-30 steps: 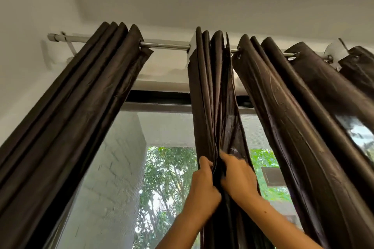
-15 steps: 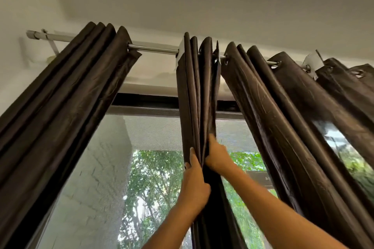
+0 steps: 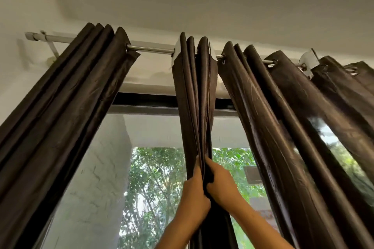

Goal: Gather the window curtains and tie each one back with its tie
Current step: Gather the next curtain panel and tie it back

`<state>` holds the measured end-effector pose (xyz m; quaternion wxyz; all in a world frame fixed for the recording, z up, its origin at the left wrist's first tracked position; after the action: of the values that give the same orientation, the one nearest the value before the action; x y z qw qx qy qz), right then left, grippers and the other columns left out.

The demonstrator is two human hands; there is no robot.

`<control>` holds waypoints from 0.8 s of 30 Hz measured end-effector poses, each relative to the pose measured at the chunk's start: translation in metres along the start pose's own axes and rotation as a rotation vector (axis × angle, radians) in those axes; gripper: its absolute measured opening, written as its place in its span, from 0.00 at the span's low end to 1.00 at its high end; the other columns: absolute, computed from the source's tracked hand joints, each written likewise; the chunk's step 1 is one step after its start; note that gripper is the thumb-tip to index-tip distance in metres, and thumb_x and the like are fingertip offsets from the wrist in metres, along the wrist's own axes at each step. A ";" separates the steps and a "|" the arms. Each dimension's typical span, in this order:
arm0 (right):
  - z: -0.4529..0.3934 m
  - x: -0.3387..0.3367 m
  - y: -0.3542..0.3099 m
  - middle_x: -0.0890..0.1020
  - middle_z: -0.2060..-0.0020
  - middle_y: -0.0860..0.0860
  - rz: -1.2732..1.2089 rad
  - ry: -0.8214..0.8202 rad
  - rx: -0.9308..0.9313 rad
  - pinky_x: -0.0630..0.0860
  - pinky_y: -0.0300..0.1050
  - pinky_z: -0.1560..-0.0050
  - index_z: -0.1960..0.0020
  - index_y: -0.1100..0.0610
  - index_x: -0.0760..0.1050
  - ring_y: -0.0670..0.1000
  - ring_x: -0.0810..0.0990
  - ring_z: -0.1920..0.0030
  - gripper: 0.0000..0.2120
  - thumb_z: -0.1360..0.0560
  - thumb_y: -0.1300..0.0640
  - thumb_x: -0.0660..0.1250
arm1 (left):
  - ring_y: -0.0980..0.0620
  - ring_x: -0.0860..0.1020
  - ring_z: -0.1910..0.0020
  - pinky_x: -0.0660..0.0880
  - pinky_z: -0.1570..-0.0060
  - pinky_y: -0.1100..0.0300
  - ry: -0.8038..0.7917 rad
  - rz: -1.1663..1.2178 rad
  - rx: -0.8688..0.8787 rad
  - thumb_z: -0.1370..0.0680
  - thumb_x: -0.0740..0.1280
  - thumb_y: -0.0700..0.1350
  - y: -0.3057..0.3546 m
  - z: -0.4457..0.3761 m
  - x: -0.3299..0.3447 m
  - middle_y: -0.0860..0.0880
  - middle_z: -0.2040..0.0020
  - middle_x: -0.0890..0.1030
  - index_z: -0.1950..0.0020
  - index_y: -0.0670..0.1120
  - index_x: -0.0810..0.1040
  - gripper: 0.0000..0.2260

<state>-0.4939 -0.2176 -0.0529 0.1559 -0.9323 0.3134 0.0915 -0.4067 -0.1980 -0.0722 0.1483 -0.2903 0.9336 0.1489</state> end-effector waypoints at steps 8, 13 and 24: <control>0.104 0.028 0.019 0.78 0.36 0.52 0.036 -0.059 0.119 0.77 0.47 0.50 0.24 0.46 0.56 0.54 0.79 0.44 0.38 0.29 0.70 0.60 | 0.48 0.74 0.36 0.70 0.37 0.61 -0.043 0.091 -0.074 0.21 0.58 0.34 -0.020 0.088 0.029 0.42 0.32 0.72 0.22 0.49 0.47 0.31; 0.177 0.039 0.010 0.78 0.38 0.59 0.195 -0.087 0.198 0.76 0.53 0.49 0.24 0.49 0.58 0.62 0.77 0.41 0.36 0.29 0.68 0.61 | 0.44 0.75 0.40 0.68 0.44 0.66 -0.052 0.108 -0.146 0.24 0.60 0.30 -0.033 0.178 0.055 0.38 0.37 0.74 0.27 0.38 0.59 0.26; 0.294 0.068 0.025 0.82 0.52 0.58 0.247 -0.174 0.245 0.65 0.45 0.68 0.23 0.52 0.57 0.62 0.80 0.57 0.35 0.27 0.67 0.63 | 0.43 0.75 0.45 0.72 0.43 0.48 -0.040 0.134 -0.191 0.19 0.58 0.44 -0.051 0.236 0.048 0.43 0.48 0.78 0.49 0.39 0.78 0.11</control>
<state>-0.4774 -0.1717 -0.3517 0.2823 -0.8493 0.4197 0.1511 -0.3693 -0.1765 -0.3142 0.1286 -0.2371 0.9293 0.2524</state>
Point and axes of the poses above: each hand's wrist, its own z-axis away from the middle knuckle, its own x-axis out of the palm, y = z × x, the point moved 4 cm from there along -z, towards the middle knuckle
